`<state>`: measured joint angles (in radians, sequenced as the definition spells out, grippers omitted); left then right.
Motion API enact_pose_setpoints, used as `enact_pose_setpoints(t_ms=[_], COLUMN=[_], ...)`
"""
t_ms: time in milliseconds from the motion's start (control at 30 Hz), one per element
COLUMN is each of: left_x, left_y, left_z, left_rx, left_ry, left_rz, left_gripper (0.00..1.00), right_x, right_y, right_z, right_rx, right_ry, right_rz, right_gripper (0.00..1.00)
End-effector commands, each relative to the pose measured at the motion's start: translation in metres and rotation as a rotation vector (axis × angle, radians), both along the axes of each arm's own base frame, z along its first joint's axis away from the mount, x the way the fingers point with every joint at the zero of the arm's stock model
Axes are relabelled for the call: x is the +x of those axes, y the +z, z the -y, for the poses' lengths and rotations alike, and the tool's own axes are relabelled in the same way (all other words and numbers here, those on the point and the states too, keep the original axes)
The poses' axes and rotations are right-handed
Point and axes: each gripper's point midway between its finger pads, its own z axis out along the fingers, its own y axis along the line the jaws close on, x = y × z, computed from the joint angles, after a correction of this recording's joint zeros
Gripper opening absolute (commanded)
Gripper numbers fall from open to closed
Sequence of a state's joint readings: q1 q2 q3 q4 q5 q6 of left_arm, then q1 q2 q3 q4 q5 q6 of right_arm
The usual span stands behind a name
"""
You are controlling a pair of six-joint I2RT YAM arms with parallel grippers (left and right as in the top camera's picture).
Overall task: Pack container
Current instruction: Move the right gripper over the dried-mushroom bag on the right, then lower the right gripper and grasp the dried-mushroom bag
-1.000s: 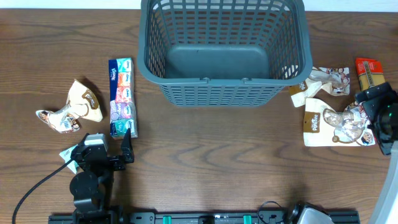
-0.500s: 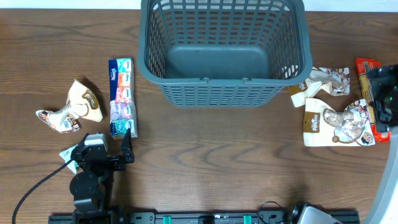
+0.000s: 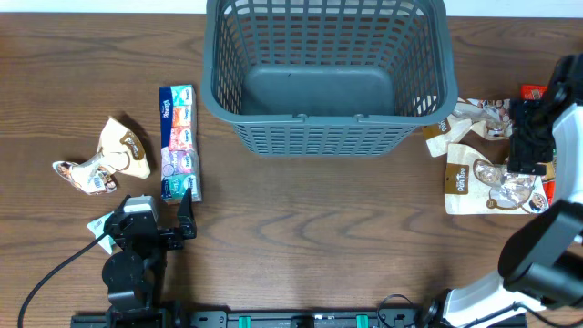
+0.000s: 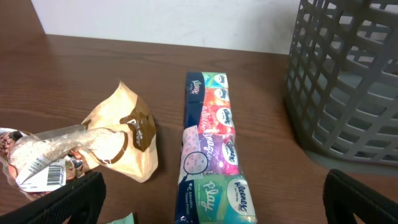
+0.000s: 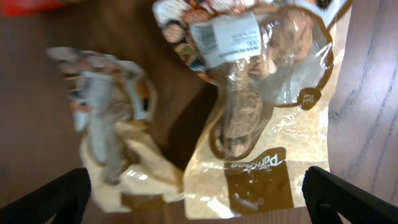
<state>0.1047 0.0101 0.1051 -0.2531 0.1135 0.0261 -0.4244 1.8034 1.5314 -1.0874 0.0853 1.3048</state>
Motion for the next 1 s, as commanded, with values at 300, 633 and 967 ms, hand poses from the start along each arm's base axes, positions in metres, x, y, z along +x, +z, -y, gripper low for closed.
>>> enact_pose_setpoints(t_ms=[300, 633, 967], left_x=[0.0, 0.0, 0.0], left_y=[-0.011, -0.011, -0.011], left_z=[0.0, 0.001, 0.0], left_rx=[-0.006, -0.006, -0.007], left_ry=[-0.004, -0.004, -0.004], left_rz=[-0.021, -0.021, -0.021], left_gripper=[0.99, 0.99, 0.99], right_x=[-0.058, -0.058, -0.072], right_y=[-0.016, -0.018, -0.058], right_z=[0.032, 0.041, 0.031], right_rx=[-0.056, -0.075, -0.046], right_ry=[-0.177, -0.024, 0.022], right_rz=[-0.222, -0.248, -0.289], right_gripper=[0.99, 0.99, 0.99])
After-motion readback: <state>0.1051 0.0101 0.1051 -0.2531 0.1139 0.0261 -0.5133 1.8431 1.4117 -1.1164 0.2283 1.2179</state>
